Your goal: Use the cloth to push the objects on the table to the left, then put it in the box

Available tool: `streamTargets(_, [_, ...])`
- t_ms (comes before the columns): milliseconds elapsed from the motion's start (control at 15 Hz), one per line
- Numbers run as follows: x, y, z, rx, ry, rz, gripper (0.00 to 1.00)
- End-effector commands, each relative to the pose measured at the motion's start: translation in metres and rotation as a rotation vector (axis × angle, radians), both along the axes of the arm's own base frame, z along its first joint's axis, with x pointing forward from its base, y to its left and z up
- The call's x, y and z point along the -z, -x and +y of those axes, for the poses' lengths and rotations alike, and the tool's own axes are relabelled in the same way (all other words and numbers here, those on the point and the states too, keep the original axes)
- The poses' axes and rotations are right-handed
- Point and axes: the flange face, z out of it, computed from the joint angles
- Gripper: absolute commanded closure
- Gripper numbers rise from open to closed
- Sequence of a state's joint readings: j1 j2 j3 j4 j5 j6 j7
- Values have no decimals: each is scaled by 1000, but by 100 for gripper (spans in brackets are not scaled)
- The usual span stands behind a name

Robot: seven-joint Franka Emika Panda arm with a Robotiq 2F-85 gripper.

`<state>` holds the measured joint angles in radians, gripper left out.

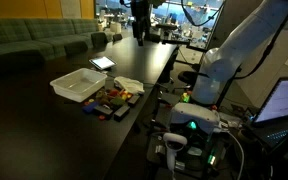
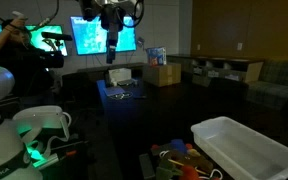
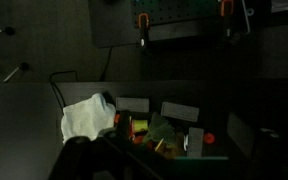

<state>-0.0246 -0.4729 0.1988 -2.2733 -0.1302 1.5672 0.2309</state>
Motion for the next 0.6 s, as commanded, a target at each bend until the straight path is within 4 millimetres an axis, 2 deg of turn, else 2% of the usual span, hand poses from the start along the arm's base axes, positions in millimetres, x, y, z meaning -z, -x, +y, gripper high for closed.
streamTargets(0, [-2,-1,0,0,0,-2,0])
streamTargets(133, [-5,-1,1,-1,-1,-10,0])
streamTargets(267, [1,-5,-5,12,-3,-2,0])
streamTargets(533, [14,-20,-40,42,-3,-19,0])
